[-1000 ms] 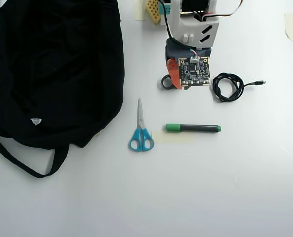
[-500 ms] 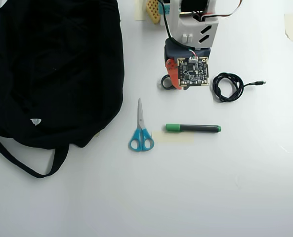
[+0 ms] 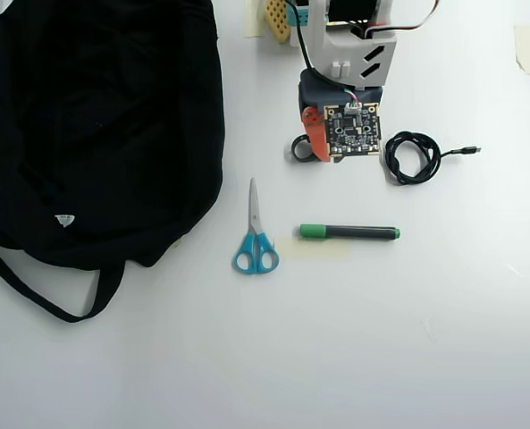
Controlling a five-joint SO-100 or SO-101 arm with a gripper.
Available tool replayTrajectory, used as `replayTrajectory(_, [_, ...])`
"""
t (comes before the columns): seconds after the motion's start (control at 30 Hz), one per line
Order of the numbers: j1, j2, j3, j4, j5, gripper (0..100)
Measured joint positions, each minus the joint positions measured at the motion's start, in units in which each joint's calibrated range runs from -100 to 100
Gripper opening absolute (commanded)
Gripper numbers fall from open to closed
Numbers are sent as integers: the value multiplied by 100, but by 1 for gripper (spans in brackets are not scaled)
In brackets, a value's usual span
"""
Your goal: Put the green marker into the black bag
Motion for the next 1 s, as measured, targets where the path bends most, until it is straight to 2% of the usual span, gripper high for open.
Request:
replayTrajectory(0.2, [-103, 0, 0, 0, 39, 2])
replayTrajectory(0.37, [-110, 0, 0, 0, 479, 2])
replayTrajectory(0.47, [-110, 0, 0, 0, 557, 2])
replayTrajectory(1.0, [-110, 0, 0, -155, 484, 2])
